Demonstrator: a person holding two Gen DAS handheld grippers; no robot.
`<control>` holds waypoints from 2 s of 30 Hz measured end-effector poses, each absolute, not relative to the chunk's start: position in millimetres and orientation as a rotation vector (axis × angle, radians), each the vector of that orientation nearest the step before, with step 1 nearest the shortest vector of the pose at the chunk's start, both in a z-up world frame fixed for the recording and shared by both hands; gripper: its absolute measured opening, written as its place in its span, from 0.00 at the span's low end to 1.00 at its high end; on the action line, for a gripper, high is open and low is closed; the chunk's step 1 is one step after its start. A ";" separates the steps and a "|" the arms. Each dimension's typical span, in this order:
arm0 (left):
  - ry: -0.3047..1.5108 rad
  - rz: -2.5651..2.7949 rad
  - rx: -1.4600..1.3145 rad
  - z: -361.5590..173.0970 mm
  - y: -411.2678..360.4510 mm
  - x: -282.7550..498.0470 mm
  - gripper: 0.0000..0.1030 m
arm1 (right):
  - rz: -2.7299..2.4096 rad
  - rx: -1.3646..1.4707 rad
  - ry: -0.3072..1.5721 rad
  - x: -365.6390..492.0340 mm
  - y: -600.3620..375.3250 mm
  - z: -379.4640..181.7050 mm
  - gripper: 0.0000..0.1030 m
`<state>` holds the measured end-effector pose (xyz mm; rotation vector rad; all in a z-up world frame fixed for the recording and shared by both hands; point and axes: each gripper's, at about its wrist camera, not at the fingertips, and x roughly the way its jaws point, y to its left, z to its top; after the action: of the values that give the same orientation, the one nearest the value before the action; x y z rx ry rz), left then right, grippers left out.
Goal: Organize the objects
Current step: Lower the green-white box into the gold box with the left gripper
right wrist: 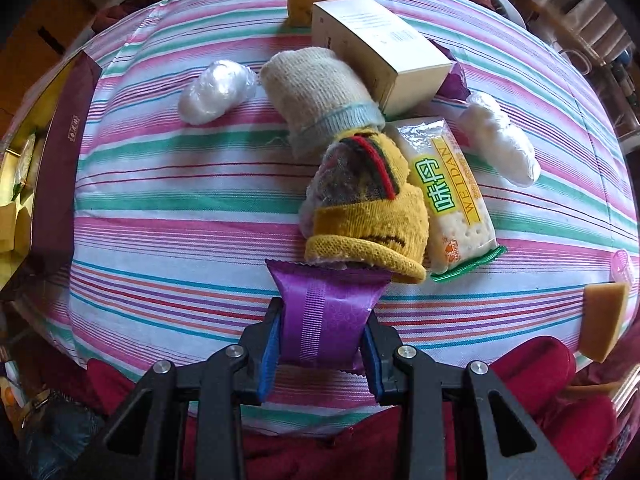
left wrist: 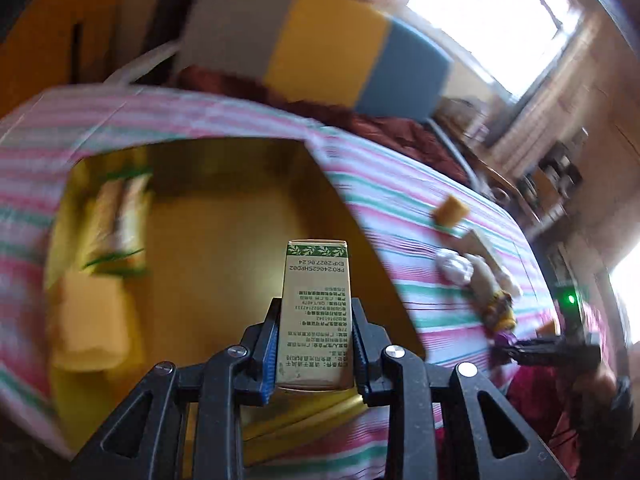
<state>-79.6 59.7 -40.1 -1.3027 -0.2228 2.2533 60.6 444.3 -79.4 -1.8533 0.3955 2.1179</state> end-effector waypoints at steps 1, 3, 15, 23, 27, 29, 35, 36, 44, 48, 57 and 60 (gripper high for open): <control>-0.244 2.267 -1.332 -42.6 44.2 -82.2 0.29 | 2.122 -1.852 0.399 60.9 444.9 -78.6 0.35; -0.236 2.301 -1.372 -44.6 20.7 -80.2 0.29 | 2.128 -1.847 0.409 61.4 446.6 -77.1 0.35; -0.024 2.395 -1.557 -77.5 -16.3 -64.0 0.29 | 2.149 -1.827 0.426 71.2 446.6 -73.7 0.35; 0.114 2.476 -1.488 -81.9 -11.8 -57.7 0.36 | 2.148 -1.821 0.428 68.2 436.9 -63.2 0.35; 0.090 2.497 -1.460 -74.5 -16.1 -54.6 0.36 | 2.145 -1.827 0.421 68.1 436.8 -67.2 0.35; 0.066 2.529 -1.409 -63.4 -20.4 -49.5 0.36 | 2.143 -1.835 0.411 69.1 440.9 -76.9 0.35; -0.075 2.618 -1.275 -44.2 -26.3 -38.7 0.36 | 2.159 -1.837 0.391 69.1 439.2 -70.4 0.35; -0.098 2.613 -1.274 -44.9 -24.4 -37.6 0.36 | 2.163 -1.837 0.386 69.1 438.3 -70.0 0.35; -0.081 2.525 -1.272 -55.7 3.9 -29.0 0.36 | 2.342 -1.805 0.338 71.7 418.4 -59.0 0.35; -0.079 2.549 -1.255 -52.6 2.6 -29.0 0.36 | 2.464 -1.775 0.371 66.6 390.2 -48.2 0.35; -0.171 2.654 -1.272 -52.2 -32.5 -29.4 0.36 | 2.817 -1.656 0.342 17.0 287.7 -3.3 0.35; -0.192 2.672 -1.278 -52.1 -42.5 -28.3 0.36 | 2.926 -1.659 0.341 -9.8 248.3 -3.1 0.35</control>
<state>-28.3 -42.5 -52.1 -1.2780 -0.1921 2.6716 -9.8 248.3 -3.1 -1.6590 0.3408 2.9260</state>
